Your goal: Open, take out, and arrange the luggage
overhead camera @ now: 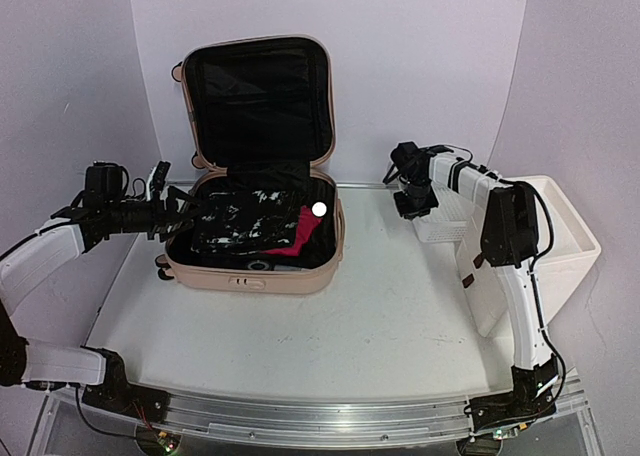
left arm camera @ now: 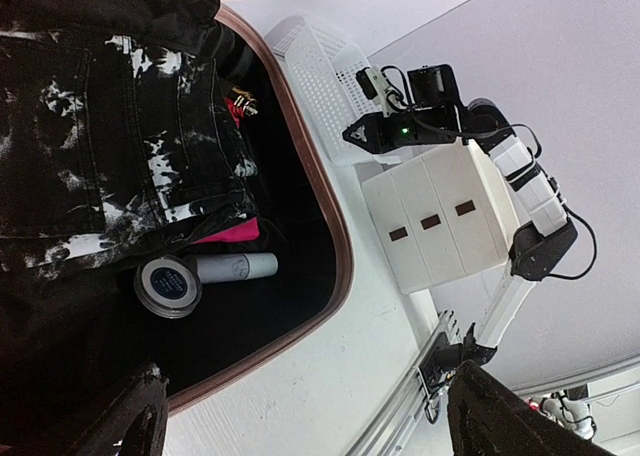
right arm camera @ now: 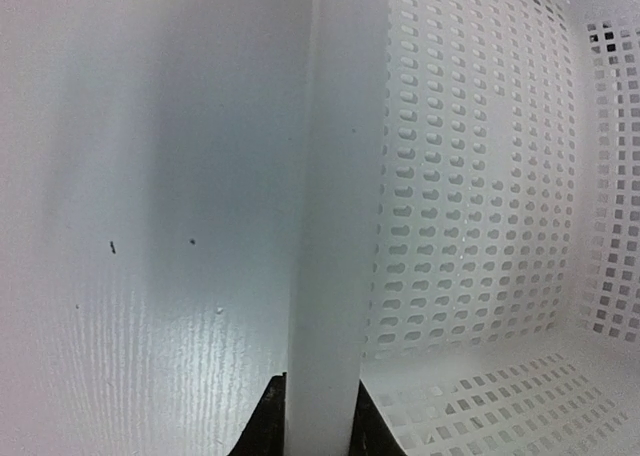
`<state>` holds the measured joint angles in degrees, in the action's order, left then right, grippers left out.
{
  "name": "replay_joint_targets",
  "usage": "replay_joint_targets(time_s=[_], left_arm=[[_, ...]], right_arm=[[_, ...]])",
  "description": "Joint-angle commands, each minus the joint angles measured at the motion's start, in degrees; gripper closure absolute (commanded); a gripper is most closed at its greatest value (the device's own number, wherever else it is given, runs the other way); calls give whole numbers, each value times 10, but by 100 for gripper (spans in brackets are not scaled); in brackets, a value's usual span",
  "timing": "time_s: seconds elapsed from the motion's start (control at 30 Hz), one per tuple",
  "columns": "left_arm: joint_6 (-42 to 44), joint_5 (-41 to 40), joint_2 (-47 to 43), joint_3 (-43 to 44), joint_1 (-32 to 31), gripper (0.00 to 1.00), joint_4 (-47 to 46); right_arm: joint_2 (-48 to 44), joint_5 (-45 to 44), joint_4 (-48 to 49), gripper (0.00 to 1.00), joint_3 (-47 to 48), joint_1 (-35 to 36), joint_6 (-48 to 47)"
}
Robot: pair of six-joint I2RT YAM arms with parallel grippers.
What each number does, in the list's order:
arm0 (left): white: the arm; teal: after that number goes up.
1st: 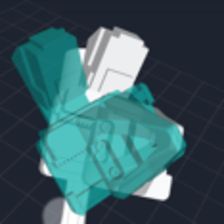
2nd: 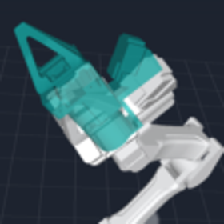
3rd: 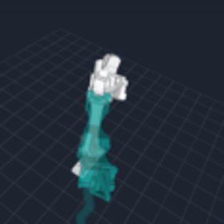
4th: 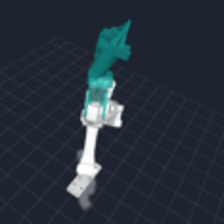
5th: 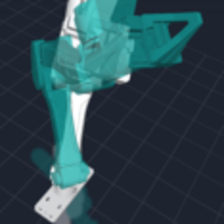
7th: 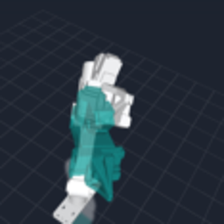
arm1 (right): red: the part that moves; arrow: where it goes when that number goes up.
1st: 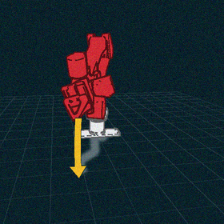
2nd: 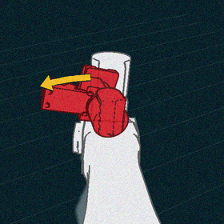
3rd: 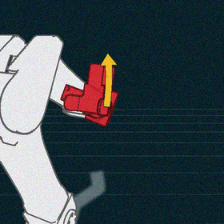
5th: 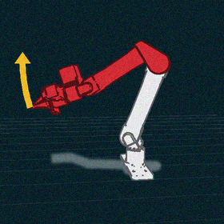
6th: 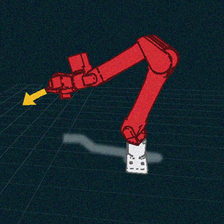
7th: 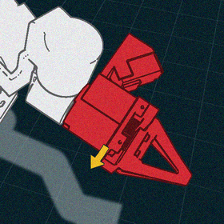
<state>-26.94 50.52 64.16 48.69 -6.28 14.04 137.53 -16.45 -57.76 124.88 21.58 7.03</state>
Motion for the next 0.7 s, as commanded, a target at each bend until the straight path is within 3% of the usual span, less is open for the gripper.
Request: replay_joint_targets(time_s=[0.0, 0.27, 0.37, 0.57, 0.67], left_arm=[[12, -4, 3, 30, -6, 2, -7], [20, -14, 20, 29, -9, 2, -5], [23, -12, 29, 32, -11, 2, -5], [25, -8, 35, 40, -14, 2, -5], [25, -11, 32, 41, -14, 2, -5]], right_arm=[[-13, 58, -4, 88, 1, 38, -33], [-84, 69, -3, 99, -110, 44, -241], [-113, 97, -14, 94, -161, 43, -352], [-178, 191, -47, 94, -242, 6, -567], [-219, 189, -54, 92, -297, 4, -678]])
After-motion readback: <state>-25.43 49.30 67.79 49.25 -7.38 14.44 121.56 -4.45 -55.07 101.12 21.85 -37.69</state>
